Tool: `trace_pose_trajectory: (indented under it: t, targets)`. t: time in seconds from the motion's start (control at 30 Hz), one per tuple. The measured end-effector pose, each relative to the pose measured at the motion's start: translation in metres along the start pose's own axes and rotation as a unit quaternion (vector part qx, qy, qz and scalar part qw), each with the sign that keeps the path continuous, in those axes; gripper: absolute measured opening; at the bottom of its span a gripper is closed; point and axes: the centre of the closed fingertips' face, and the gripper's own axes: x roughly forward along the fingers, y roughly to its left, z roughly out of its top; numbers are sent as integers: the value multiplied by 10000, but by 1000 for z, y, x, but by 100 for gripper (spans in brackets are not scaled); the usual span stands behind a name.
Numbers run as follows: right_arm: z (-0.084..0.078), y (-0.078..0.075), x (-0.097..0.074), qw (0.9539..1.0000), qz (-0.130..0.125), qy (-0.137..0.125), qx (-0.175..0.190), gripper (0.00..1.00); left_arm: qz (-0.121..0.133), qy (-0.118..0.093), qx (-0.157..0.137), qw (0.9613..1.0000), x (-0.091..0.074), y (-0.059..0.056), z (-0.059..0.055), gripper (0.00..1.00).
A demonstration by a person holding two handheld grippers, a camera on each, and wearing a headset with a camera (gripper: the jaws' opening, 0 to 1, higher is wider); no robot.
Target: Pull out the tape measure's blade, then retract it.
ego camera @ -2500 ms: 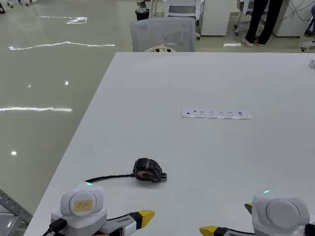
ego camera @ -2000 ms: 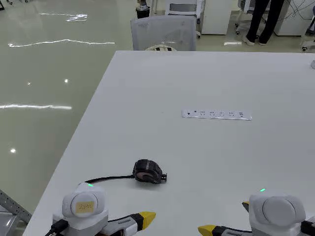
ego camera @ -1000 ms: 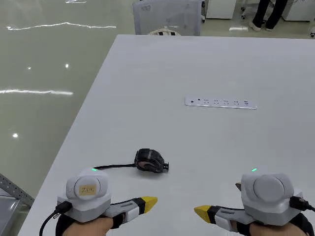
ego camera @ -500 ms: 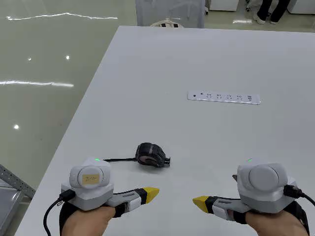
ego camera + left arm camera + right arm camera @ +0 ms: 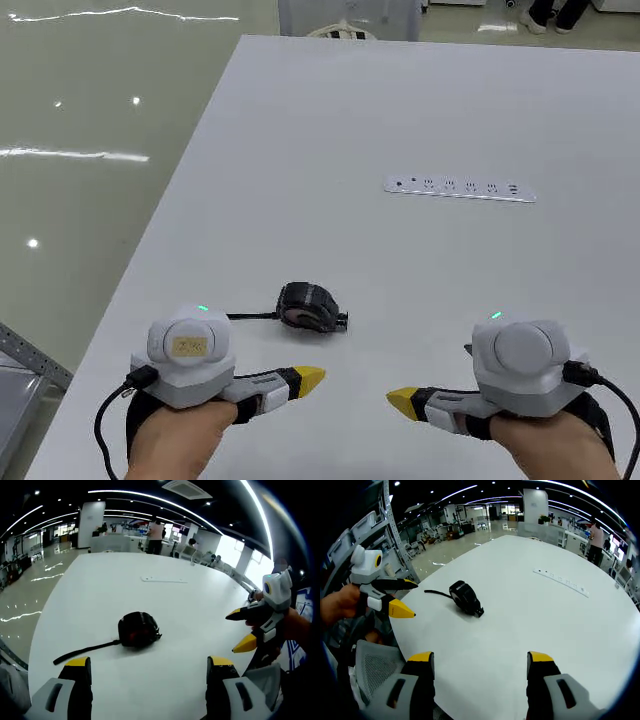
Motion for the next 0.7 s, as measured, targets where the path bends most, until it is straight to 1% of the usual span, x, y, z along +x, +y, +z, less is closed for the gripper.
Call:
trace_pose_trajectory:
  t: [0.03, 0.07, 0.33, 0.47, 0.7]
  targets:
    - [1, -1, 9, 10000, 29, 50, -42, 77, -43, 6, 39, 10000, 8, 3, 4, 92]
    - [2, -1, 11, 10000, 37, 59, -46, 77, -52, 7, 52, 10000, 10, 3, 4, 92]
    - [4, 0, 19, 9998, 92, 115, -106, 77, -82, 44, 89, 9999, 17, 7, 6, 91]
    - [4, 0, 23, 9997, 113, 144, -153, 76, -110, 17, 103, 9999, 19, 6, 8, 91]
    - [4, 0, 31, 9990, 148, 228, -354, 76, -184, 63, 198, 9996, 25, 6, 9, 90]
